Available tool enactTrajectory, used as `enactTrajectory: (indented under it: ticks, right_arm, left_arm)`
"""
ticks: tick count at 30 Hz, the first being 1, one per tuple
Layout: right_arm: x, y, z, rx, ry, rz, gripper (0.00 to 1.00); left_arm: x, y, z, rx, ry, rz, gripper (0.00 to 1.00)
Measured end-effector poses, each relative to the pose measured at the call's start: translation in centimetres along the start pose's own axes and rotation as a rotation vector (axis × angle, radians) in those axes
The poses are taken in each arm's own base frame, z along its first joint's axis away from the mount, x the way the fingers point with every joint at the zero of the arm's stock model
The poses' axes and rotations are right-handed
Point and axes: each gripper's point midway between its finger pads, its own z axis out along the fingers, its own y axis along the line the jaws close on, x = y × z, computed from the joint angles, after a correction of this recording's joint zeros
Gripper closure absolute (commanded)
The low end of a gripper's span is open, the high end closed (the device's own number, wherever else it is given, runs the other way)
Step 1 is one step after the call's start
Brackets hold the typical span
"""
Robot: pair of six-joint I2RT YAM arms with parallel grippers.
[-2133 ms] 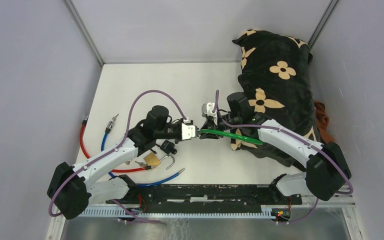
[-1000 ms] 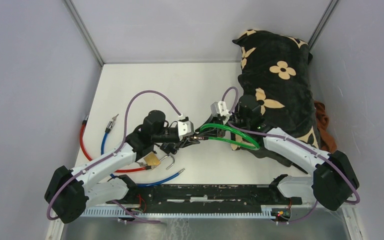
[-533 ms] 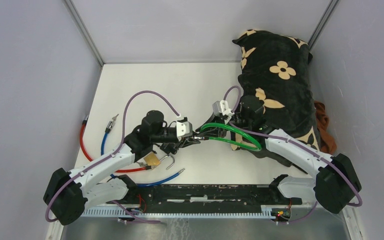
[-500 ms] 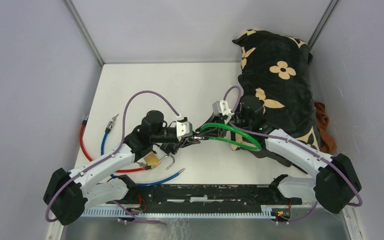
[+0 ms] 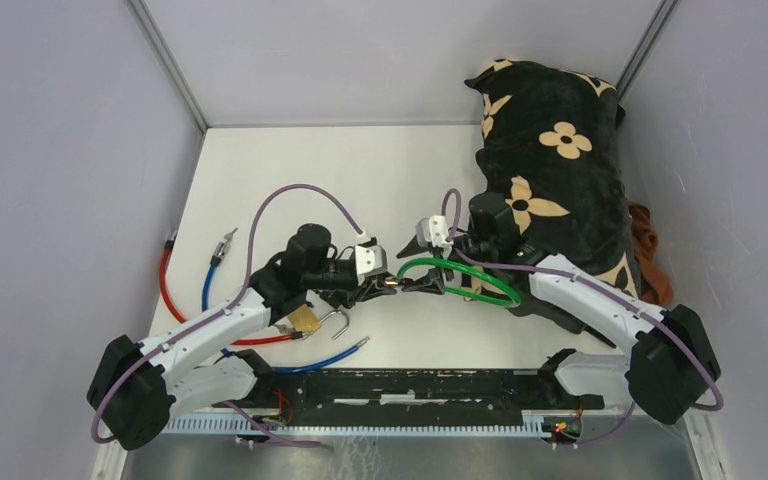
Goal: Lock with the key
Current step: Lock the lock.
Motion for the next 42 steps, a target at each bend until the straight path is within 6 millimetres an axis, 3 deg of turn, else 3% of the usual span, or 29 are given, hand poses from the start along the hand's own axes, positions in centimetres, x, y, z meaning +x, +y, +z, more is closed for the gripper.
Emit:
enactTrajectory:
  ticks: [7,10,12,16,17,19,20,23,25,26,31,36,42]
  right_arm:
    - [4.5,1.0,0.3,-0.056,0.123,0.092,0.32]
    - [5.5,1.2,0.4,-0.063,0.145,0.120,0.36]
    - [5.7,1.1,0.5,-0.062,0.149,0.124,0.51]
    - [5.9,1.3,0.9,-0.070,0.150,0.139,0.95]
    - [6.0,1.2,1.0,-0.065,0.155,0.143,1.00]
    - [6.0,1.2,1.0,-0.062,0.158,0.151,1.00]
    - [6.0,1.2,1.0,-0.061,0.158,0.150,1.00]
    - [6.1,1.1,1.0,-0.059,0.160,0.146,1.00]
    - [6.1,1.1,0.9,-0.057,0.163,0.142,1.00]
    - [6.2,1.1,0.9,-0.056,0.164,0.138,1.00]
    - [6.4,1.0,0.7,-0.053,0.176,0.130,1.00]
    - [6.7,1.2,0.6,-0.059,0.183,0.134,1.00]
    - [6.8,1.4,0.6,-0.063,0.189,0.143,1.00]
  left_arm:
    - [0.5,0.0,-0.1,-0.007,0.018,-0.012,0.98]
    - [0.5,0.1,-0.1,-0.009,0.019,-0.012,0.98]
    - [0.5,0.1,-0.1,-0.009,0.018,-0.012,0.98]
    - [0.5,0.4,-0.1,-0.025,0.020,-0.012,0.98]
    - [0.6,0.4,-0.1,-0.025,0.022,-0.017,0.98]
    - [0.7,0.5,-0.1,-0.033,0.025,-0.018,0.98]
    - [0.7,0.5,-0.1,-0.033,0.025,-0.017,0.91]
    - [0.7,0.5,-0.1,-0.036,0.029,-0.019,0.45]
    - [0.8,0.4,-0.3,-0.034,0.035,-0.020,0.28]
    - [0.9,0.2,-0.5,-0.031,0.045,-0.021,0.26]
    - [1.0,0.0,-2.1,-0.028,0.101,-0.007,0.25]
    - [0.4,1.6,-3.5,-0.071,0.133,0.045,0.29]
    - [-0.2,2.2,-3.7,-0.070,0.127,0.116,0.47]
